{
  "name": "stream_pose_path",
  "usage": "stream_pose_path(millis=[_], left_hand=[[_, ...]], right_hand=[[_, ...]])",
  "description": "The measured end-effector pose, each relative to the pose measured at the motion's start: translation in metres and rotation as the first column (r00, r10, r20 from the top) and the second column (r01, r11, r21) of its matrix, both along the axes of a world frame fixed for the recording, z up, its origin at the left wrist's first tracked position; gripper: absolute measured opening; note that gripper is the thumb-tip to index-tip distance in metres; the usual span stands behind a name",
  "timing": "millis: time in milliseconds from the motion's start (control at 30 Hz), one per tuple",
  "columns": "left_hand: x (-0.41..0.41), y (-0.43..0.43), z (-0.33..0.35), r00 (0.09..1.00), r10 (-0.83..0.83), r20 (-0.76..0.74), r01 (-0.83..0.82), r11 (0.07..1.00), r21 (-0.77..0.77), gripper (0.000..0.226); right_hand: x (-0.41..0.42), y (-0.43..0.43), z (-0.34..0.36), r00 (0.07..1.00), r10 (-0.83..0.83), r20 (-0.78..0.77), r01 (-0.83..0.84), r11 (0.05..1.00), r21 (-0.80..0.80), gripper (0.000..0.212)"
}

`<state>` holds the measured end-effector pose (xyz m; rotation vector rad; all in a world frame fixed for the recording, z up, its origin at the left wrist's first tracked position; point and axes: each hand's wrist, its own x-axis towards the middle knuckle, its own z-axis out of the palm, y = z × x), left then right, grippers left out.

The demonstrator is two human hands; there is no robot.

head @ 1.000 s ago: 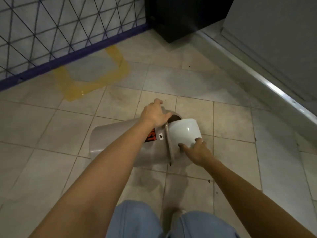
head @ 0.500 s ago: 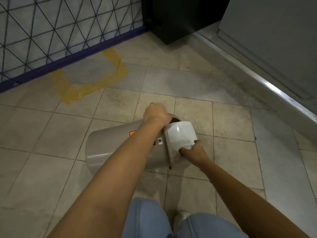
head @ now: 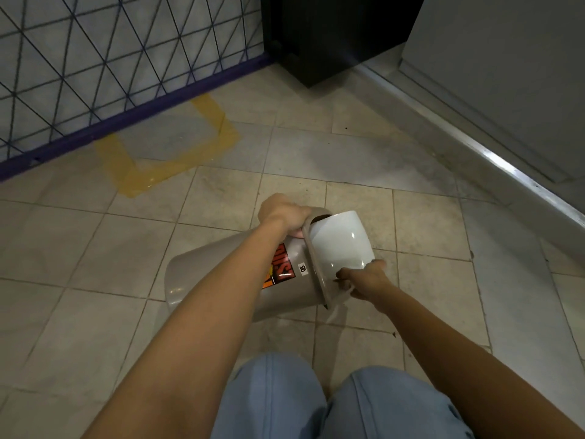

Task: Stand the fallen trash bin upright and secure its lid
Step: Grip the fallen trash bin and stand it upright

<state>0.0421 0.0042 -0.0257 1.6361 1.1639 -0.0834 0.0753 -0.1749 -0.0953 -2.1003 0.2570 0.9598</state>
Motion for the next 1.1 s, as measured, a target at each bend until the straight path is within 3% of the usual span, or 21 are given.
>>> stream_pose_path(millis=[133,167,200,333,533,700,800,967,1100], left_hand=[[-0.008,0.007,0.005,0.989,0.118,0.093,-0.118,0.993,-0.006,0.018],[-0.009,0.009,0.007,0.981,0.154,0.122,-0.153,0.988,-0.011,0.018],[-0.010,0.011,0.010,0.971,0.188,0.150,-0.188,0.982,-0.017,0.016],[-0.018,0.022,0.020,0.907,0.330,0.260,-0.313,0.944,-0.106,0.014],[-0.023,0.034,0.040,0.824,0.423,0.377,-0.363,0.905,-0.223,0.010],[-0.030,0.033,0.048,0.759,0.471,0.449,-0.375,0.881,-0.289,0.013],[-0.038,0.034,0.048,0.775,0.434,0.460,-0.335,0.899,-0.283,0.014],[-0.060,0.039,0.055,0.819,0.345,0.459,-0.228,0.929,-0.291,0.022],[-0.075,0.056,0.065,0.886,0.263,0.382,-0.142,0.937,-0.318,0.063]], right_hand=[[-0.004,0.017,0.017,0.998,0.054,-0.017,-0.053,0.997,0.060,0.017],[-0.004,0.022,0.022,0.999,0.037,-0.009,-0.037,0.996,0.078,0.013],[-0.003,0.027,0.026,1.000,0.006,0.003,-0.007,0.996,0.093,0.013],[0.007,0.041,0.044,0.988,-0.156,-0.010,0.157,0.981,0.116,0.056],[0.018,0.054,0.068,0.890,-0.380,-0.251,0.444,0.846,0.296,0.070],[0.022,0.054,0.081,0.789,-0.542,-0.291,0.615,0.695,0.373,0.053],[0.025,0.052,0.084,0.776,-0.586,-0.232,0.628,0.692,0.355,0.026],[0.026,0.052,0.088,0.805,-0.554,-0.211,0.590,0.715,0.374,0.029],[0.024,0.061,0.088,0.832,-0.520,-0.192,0.549,0.722,0.421,0.025]])
